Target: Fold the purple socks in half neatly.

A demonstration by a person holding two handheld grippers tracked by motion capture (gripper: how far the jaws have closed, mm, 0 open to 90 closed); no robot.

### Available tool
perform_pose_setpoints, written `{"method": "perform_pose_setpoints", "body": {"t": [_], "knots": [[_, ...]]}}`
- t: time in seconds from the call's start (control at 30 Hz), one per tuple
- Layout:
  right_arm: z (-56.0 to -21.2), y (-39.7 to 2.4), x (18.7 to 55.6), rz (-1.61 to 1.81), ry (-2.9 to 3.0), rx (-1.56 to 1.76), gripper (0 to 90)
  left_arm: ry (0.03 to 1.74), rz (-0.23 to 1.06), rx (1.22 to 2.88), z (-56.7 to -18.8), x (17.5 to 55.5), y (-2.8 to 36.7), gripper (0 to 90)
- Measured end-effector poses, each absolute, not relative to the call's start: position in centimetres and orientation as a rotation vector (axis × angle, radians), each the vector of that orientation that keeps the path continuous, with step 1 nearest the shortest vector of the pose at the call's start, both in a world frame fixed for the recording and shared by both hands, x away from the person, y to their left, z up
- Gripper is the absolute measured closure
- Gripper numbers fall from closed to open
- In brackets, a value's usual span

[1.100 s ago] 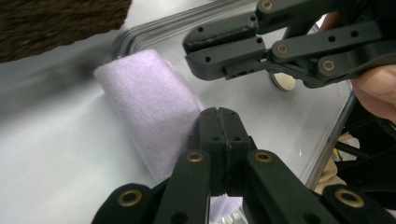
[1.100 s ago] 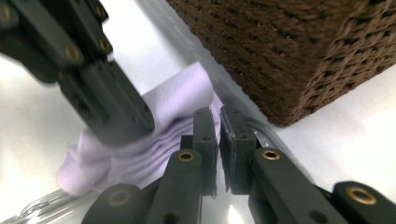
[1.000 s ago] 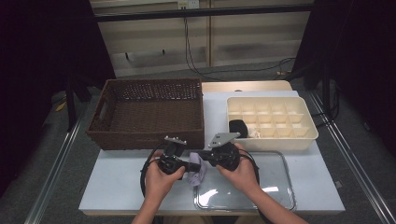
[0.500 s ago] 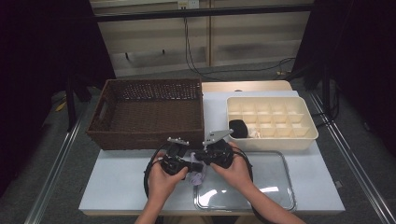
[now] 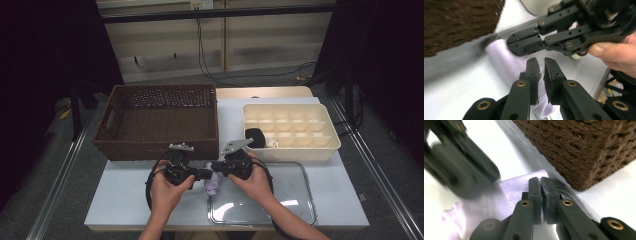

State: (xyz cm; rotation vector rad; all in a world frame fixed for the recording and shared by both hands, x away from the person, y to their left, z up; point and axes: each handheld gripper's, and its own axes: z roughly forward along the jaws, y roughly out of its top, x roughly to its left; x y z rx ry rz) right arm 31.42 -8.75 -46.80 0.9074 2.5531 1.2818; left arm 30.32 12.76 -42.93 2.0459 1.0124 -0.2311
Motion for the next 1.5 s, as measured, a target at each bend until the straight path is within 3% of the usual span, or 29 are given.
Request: {"method": "perform_pose_setpoints", "body": {"t": [0.37, 0.67, 1.17, 1.5], "knots": [[-46.8, -9.0, 31.2, 1.251, 2.548, 0.899, 87.3, 0.975, -0.213, 2.103, -42.8, 29.7, 11.8, 84.1], [-47.0, -9.0, 31.1, 1.242, 2.548, 0.898, 86.9, 0.978, -0.236, 2.159, -45.2, 29.5, 10.6, 90.0], [-46.1, -10.0, 30.7, 1.364, 2.492, 1.075, 62.0, 1.007, -0.218, 2.152, -45.3, 29.2, 11.2, 90.0], [-46.7, -9.8, 30.9, 1.392, 2.505, 1.223, 55.4, 1.008, -0.218, 2.146, -45.3, 29.2, 11.2, 90.0]]}}
